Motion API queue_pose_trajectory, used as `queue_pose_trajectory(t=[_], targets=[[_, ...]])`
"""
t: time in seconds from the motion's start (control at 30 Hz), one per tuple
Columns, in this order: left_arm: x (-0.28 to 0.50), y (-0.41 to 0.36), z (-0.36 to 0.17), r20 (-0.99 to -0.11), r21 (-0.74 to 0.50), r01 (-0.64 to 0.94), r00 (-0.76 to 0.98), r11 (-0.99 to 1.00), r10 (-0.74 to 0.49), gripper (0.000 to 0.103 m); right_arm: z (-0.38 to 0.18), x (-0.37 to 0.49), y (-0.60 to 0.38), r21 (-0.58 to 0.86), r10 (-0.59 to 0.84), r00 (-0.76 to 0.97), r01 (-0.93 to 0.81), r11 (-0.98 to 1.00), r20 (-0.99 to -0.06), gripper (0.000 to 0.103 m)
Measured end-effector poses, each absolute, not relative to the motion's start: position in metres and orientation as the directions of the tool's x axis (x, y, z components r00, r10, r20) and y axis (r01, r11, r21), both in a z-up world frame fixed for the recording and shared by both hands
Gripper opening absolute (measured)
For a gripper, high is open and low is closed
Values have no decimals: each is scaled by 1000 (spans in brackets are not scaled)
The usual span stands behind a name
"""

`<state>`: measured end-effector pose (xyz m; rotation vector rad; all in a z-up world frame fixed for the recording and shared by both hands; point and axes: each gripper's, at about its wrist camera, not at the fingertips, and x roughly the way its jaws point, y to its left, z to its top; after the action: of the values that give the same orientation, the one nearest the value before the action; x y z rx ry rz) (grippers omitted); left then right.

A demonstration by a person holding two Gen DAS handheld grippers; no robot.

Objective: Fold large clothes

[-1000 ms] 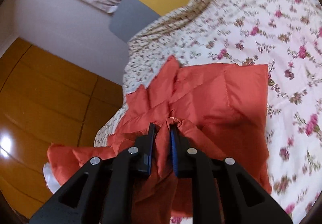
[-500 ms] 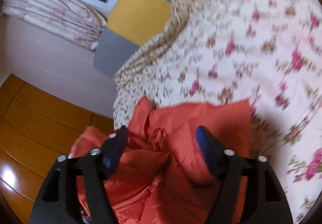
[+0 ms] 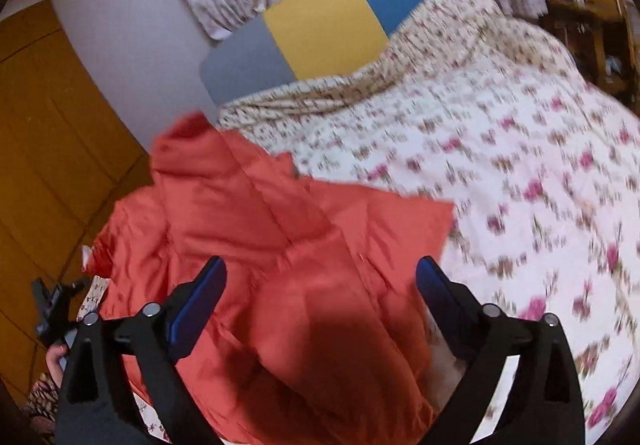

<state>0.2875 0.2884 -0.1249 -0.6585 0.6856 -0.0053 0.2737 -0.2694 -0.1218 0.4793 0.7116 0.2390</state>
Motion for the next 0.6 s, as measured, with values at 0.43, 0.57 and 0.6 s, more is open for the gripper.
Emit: queue_pose_trajectory(t=[0.43,0.57,0.6], targets=[[315,250,-174,-730,-428,-141,637,893,-250,95,-196,298,-294,696,518,604,85,713,-606,99],[303,249,-176,-722,-459,-90,618,884,-312,72,-193,294,-286,685,548,573,32,728,-609,70],[300,248,-176,-719,-466,-84,616,881,-322,67,-192,291,-287,691,556,572,26,723,-603,66]])
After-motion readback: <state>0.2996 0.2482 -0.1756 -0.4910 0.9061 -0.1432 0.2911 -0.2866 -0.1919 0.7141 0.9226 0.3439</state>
